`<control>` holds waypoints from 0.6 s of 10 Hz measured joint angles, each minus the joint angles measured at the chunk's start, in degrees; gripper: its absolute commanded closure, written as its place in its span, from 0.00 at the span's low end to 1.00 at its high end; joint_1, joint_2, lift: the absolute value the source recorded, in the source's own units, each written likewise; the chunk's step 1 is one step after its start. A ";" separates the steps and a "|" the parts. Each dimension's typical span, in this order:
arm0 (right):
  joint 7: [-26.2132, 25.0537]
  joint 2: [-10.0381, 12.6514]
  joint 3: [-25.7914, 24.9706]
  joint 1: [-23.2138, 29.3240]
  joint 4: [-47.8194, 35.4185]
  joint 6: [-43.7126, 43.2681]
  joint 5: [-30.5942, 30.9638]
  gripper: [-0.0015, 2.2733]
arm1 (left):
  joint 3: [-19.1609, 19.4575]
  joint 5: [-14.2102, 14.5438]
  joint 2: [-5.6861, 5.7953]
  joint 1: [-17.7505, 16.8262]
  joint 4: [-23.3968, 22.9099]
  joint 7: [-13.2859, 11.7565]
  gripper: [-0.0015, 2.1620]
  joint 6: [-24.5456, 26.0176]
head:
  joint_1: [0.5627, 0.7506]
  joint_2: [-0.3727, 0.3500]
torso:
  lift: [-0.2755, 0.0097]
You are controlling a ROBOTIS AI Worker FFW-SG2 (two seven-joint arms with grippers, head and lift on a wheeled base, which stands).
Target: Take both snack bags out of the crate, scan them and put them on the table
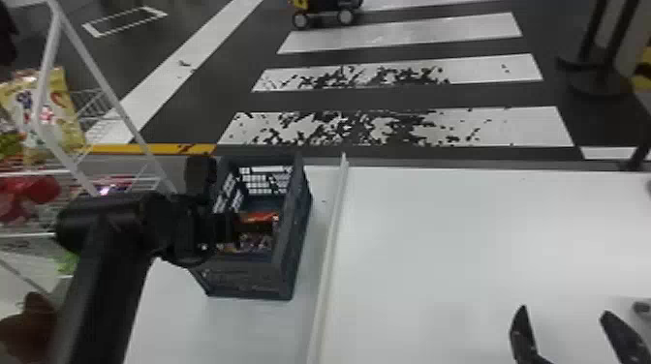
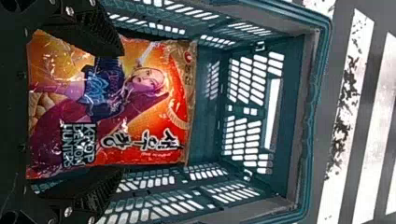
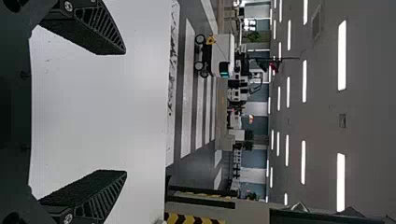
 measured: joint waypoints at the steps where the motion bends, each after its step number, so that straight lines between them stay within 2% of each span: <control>1: 0.06 -0.02 0.00 -0.09 0.04 0.27 0.01 0.04 | -0.17 -0.82 -0.34 -0.21 0.84 -0.38 0.07 -0.02 | 0.70 0.88 | 0.64; 6: 0.70 -0.80 0.68 -0.88 0.41 1.95 -0.36 0.04 | -1.51 -2.90 -0.42 -4.00 7.56 -1.33 0.07 -0.18 | 0.70 0.89 | 0.64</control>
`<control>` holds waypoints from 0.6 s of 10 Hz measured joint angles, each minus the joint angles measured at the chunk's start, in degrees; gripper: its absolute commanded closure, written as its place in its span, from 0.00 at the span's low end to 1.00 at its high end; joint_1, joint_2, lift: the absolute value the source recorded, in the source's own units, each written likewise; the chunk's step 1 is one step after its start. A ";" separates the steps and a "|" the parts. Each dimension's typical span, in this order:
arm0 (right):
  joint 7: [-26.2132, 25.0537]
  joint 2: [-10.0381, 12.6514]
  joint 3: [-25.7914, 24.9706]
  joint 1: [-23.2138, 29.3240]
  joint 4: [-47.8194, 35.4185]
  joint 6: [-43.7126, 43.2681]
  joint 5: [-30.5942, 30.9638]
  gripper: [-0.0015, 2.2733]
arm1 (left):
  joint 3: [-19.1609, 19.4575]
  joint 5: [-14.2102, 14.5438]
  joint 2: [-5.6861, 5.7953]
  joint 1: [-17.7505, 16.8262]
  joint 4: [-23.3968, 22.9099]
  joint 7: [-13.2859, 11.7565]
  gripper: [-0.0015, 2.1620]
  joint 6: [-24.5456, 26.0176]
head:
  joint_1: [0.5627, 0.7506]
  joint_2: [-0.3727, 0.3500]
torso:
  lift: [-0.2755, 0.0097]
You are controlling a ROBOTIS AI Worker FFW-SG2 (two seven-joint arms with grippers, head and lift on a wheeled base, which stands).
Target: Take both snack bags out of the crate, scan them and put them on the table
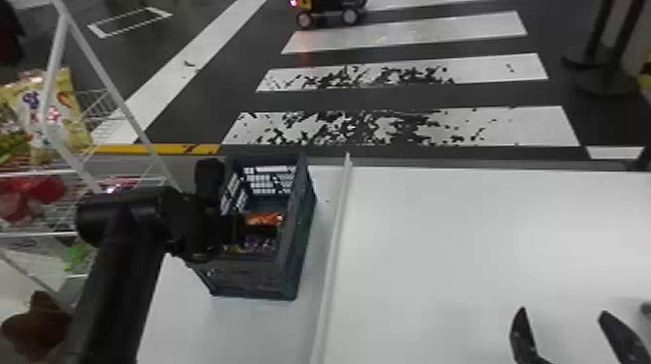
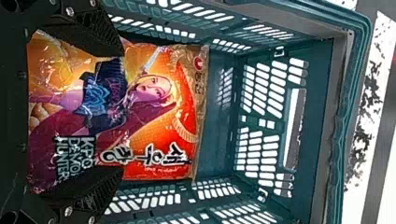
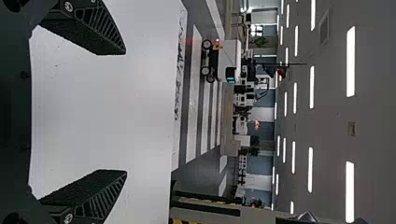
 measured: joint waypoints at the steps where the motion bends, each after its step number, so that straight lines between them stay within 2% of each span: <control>1: 0.03 -0.13 0.07 -0.07 0.03 0.06 -0.14 0.04 | -0.25 -0.44 -0.10 -0.58 1.24 -0.60 0.07 0.00 | 0.70 0.90 | 0.64; 2: 0.03 -0.17 0.10 -0.12 0.03 0.08 -0.17 0.04 | -0.40 -1.33 -0.61 -1.10 2.47 -1.47 0.10 -0.26 | 0.70 0.89 | 0.64; 3: 0.02 -0.18 0.15 -0.15 0.04 0.17 -0.16 0.04 | -0.42 -2.46 -1.22 -1.34 3.40 -2.62 0.18 -0.83 | 0.70 0.88 | 0.64; 4: 0.06 -0.18 0.22 -0.16 0.04 0.25 -0.14 0.04 | -0.39 -3.08 -1.47 -1.34 3.94 -3.42 0.33 -1.38 | 0.70 0.88 | 0.64; 5: 0.11 -0.18 0.26 -0.16 0.04 0.33 -0.14 0.04 | -0.34 -3.66 -1.54 -1.31 4.33 -4.53 0.34 -1.99 | 0.70 0.88 | 0.64; 6: 0.11 -0.18 0.28 -0.16 0.04 0.41 -0.16 0.04 | -0.24 -4.09 -1.55 -1.40 5.09 -5.95 0.74 -2.48 | 0.70 0.88 | 0.64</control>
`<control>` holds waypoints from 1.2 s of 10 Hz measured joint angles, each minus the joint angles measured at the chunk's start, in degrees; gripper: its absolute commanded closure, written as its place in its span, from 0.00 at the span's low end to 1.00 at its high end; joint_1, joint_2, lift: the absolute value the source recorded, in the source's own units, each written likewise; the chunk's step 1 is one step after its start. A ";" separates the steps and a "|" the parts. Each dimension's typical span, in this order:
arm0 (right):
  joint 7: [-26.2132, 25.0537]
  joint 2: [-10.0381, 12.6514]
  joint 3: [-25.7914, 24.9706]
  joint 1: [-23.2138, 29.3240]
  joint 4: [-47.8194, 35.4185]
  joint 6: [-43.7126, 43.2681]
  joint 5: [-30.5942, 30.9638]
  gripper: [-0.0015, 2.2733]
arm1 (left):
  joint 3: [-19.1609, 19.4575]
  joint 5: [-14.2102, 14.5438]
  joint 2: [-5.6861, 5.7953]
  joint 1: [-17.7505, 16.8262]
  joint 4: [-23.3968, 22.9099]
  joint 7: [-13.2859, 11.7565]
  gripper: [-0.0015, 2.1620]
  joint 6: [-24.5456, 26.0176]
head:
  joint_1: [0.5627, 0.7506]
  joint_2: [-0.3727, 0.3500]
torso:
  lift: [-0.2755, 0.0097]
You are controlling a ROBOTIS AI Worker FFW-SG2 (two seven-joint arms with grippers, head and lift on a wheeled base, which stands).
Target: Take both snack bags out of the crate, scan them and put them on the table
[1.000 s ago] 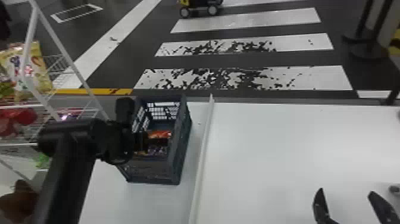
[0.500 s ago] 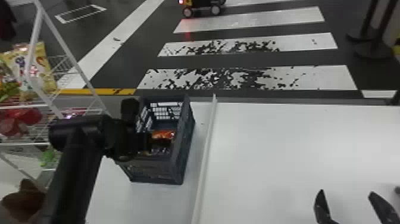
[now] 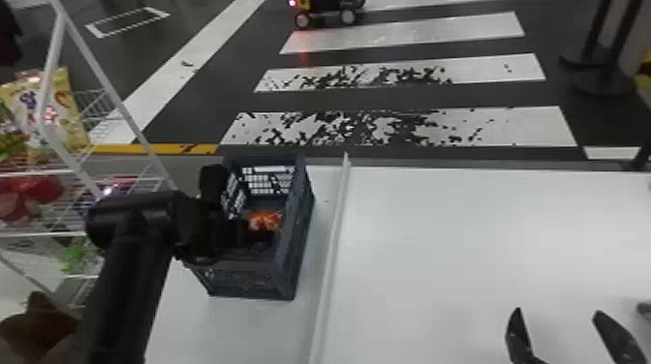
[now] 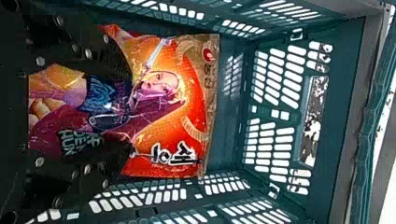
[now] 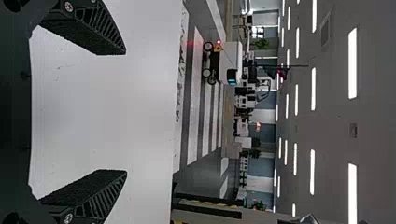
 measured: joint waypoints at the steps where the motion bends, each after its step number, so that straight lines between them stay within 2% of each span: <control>1: 0.00 0.00 0.00 0.00 0.00 0.01 -0.01 0.04 | 0.05 -0.33 -0.01 -0.34 0.91 0.00 0.99 -0.19 | 0.70 0.88 | 0.64; 2: 0.00 0.00 0.01 0.00 0.05 0.02 -0.02 0.04 | 0.00 -0.56 -0.26 -0.52 1.33 1.71 0.99 -0.19 | 0.70 0.89 | 0.64; 5: 0.00 0.00 0.01 0.00 0.26 0.02 -0.02 0.04 | 0.95 -0.62 -0.35 0.07 -0.33 0.72 0.99 0.73 | 0.70 0.89 | 0.64; 9: 0.00 0.00 0.20 -0.08 0.26 0.41 -0.02 0.04 | 4.01 -0.63 -0.03 2.66 -11.65 0.92 0.99 7.51 | 0.70 0.90 | 0.64; 12: 0.00 0.00 0.64 -0.11 0.15 0.82 -0.06 0.04 | 6.12 0.23 0.27 3.99 -18.40 1.30 0.99 10.49 | 0.70 0.91 | 0.64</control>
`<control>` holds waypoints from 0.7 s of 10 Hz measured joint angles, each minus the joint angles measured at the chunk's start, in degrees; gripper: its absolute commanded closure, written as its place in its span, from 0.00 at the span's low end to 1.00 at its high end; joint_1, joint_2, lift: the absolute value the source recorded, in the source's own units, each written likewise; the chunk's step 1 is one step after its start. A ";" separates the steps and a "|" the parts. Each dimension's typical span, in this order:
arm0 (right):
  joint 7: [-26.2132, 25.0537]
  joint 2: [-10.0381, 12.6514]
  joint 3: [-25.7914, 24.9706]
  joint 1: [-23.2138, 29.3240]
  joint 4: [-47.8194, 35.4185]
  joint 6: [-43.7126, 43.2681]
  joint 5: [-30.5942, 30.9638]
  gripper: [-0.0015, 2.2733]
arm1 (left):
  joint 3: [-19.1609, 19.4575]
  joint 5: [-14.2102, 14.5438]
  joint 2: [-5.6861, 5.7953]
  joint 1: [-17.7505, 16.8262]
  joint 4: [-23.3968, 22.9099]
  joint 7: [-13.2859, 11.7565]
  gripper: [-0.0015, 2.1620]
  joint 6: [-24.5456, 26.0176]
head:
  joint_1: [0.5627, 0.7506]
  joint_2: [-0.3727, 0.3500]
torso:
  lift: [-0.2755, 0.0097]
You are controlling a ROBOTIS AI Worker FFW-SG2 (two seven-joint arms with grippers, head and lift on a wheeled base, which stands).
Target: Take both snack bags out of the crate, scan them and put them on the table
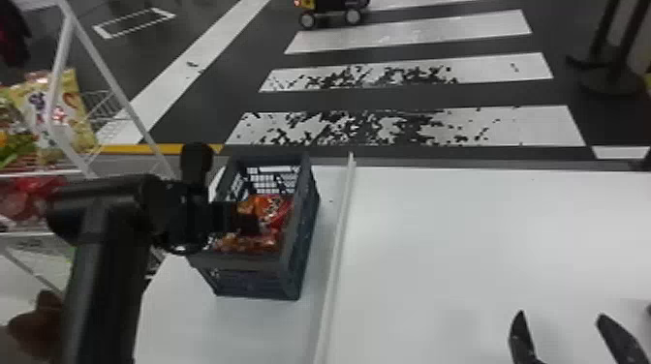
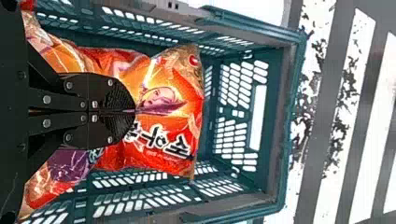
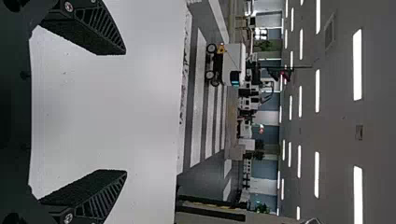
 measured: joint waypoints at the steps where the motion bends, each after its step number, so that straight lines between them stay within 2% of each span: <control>1: 0.00 -0.04 0.13 -0.06 -0.03 0.25 -0.03 0.04 | 0.94 0.39 0.07 0.53 -1.93 0.18 0.99 0.47 | 0.70 0.92 | 0.64; 4: 0.00 -0.09 0.33 -0.16 0.01 0.54 -0.05 0.04 | 3.14 1.38 0.15 1.38 -6.93 0.89 0.99 2.13 | 0.70 0.93 | 0.64; 7: 0.00 -0.05 0.27 -0.23 0.02 0.92 -0.13 0.04 | 6.47 4.43 0.11 1.47 -11.59 1.37 0.99 4.49 | 0.70 0.93 | 0.64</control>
